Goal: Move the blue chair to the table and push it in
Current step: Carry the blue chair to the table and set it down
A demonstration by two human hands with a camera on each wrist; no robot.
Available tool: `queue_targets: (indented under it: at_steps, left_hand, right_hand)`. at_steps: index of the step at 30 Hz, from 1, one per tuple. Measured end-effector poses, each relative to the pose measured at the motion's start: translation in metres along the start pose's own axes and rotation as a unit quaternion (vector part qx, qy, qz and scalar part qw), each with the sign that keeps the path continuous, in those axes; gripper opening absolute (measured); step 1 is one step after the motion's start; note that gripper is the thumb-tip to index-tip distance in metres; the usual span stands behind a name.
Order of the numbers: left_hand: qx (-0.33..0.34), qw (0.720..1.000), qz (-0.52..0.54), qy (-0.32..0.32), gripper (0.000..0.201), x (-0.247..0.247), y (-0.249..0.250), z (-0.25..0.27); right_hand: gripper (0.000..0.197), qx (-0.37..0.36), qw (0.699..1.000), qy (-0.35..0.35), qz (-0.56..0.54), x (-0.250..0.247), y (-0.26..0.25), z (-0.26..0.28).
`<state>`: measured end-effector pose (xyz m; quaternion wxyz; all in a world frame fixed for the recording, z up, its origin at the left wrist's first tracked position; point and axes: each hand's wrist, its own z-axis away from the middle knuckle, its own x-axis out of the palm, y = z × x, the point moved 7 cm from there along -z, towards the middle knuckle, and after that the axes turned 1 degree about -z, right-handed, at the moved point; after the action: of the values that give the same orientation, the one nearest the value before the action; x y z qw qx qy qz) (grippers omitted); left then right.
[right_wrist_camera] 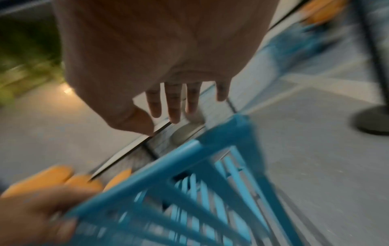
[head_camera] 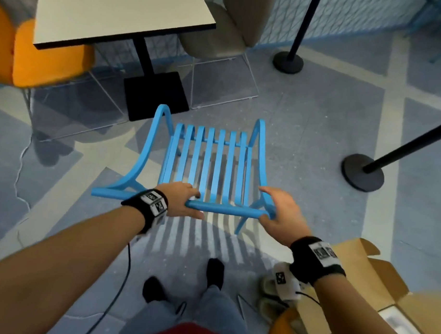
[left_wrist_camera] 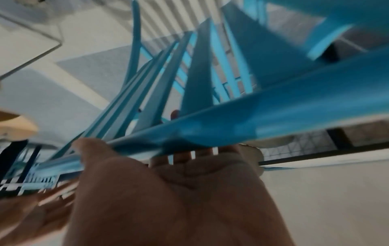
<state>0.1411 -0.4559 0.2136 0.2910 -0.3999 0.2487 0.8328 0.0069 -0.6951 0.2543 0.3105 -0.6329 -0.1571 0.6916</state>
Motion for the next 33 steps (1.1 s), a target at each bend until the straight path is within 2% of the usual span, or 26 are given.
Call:
queue_targets:
  at_steps: [1,2,4,7,10,14,17,19,21,24,28,30,33]
  left_hand:
    - [-0.009,1.0,0.007,-0.016,0.089,0.005,-0.014,0.007]
    - [-0.016,0.999,0.026,-0.023,0.086,0.01,-0.026,0.015]
    - [-0.035,0.998,0.053,-0.02,0.074,0.015,-0.046,0.031]
    - [-0.062,0.998,0.019,0.019,0.066,0.008,-0.064,0.048]
    - [-0.073,0.997,0.009,0.037,0.065,0.011,-0.064,0.057]
    - [-0.061,0.997,0.016,0.05,0.059,0.035,-0.057,0.072]
    - [-0.063,0.996,0.017,0.062,0.057,0.053,-0.054,0.091]
    - [-0.08,0.992,0.057,0.084,0.055,0.063,-0.058,0.102]
    - [-0.096,0.982,0.099,0.13,0.056,0.067,-0.064,0.112]
    - [-0.13,0.967,0.089,0.199,0.065,0.069,-0.081,0.126]
    - [-0.196,0.941,0.176,0.212,0.077,0.074,-0.092,0.14]
    - [-0.206,0.937,0.196,0.205,0.075,0.076,-0.077,0.138]
    - [-0.236,0.918,0.199,0.248,0.076,0.079,-0.055,0.138]
  right_hand:
    - [0.059,-0.025,0.998,-0.027,0.053,0.015,-0.019,-0.005]
    - [0.06,-0.017,0.993,-0.058,0.097,0.032,-0.032,-0.009]
    - [0.069,0.031,0.979,-0.106,0.17,0.068,-0.038,-0.013]
    - [0.071,0.058,0.965,-0.085,0.242,0.085,-0.039,-0.013]
    - [0.069,0.062,0.967,-0.059,0.239,0.085,-0.034,-0.008]
    - [0.067,0.032,0.966,-0.039,0.254,0.083,-0.027,-0.007]
    - [0.071,0.001,0.958,-0.056,0.282,0.086,-0.029,-0.006]
    - [0.072,-0.019,0.955,-0.07,0.287,0.085,-0.039,-0.011]
    - [0.073,-0.025,0.956,-0.103,0.273,0.084,-0.049,-0.023]
    - [0.074,-0.024,0.961,-0.15,0.23,0.081,-0.058,-0.039]
    - [0.081,-0.007,0.969,-0.145,0.2,0.077,-0.046,-0.044]
    - [0.088,-0.013,0.967,-0.15,0.206,0.072,-0.034,-0.045]
    - [0.09,-0.031,0.97,-0.154,0.186,0.056,-0.027,-0.06]
